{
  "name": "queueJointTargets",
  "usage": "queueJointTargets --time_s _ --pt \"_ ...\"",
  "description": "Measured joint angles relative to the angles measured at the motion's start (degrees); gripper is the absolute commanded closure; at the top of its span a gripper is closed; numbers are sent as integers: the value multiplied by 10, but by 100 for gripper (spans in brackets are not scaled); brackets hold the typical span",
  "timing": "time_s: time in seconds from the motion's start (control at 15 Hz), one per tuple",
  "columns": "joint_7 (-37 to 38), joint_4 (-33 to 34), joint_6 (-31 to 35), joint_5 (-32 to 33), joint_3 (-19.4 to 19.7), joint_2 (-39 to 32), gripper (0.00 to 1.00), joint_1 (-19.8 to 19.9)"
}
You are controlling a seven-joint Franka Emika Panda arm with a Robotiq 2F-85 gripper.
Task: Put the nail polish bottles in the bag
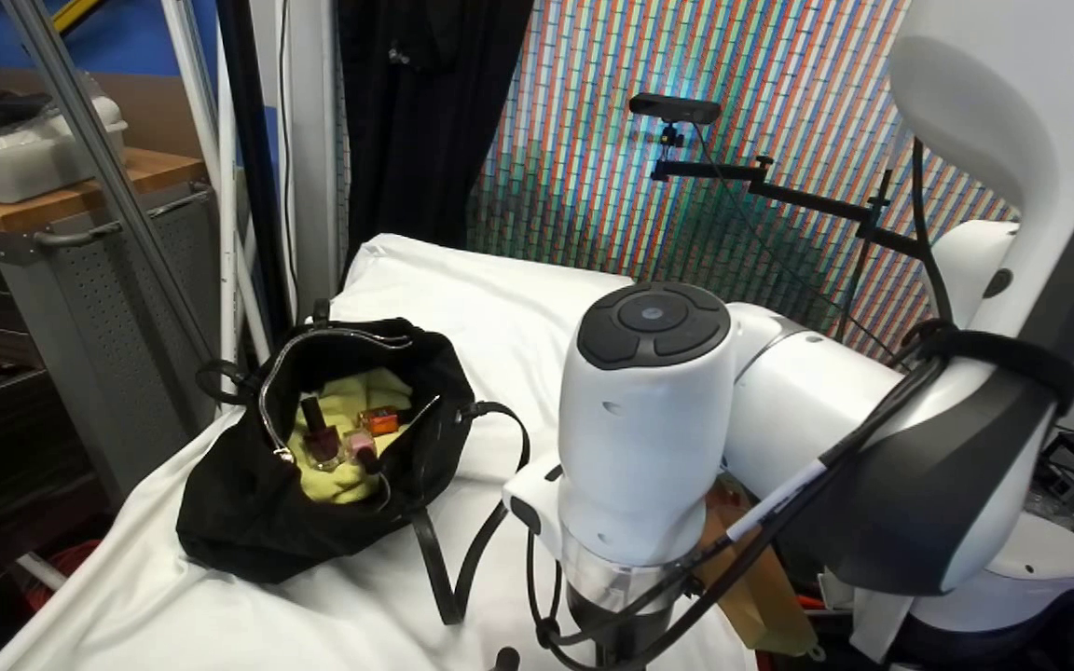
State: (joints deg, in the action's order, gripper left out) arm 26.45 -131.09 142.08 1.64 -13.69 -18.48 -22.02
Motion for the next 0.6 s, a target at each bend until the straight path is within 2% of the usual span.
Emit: queueJointTargets --time_s 0.13,0.2,0.27,0.4,0.6 --pt "0 0 -1 0 0 0 0 -2" --pt "0 0 -1 0 0 0 6 -2" --pt "0 0 -1 0 0 1 16 -3" --pt "0 0 -1 0 0 3 27 -5" --pt "0 0 -1 0 0 6 51 -6"
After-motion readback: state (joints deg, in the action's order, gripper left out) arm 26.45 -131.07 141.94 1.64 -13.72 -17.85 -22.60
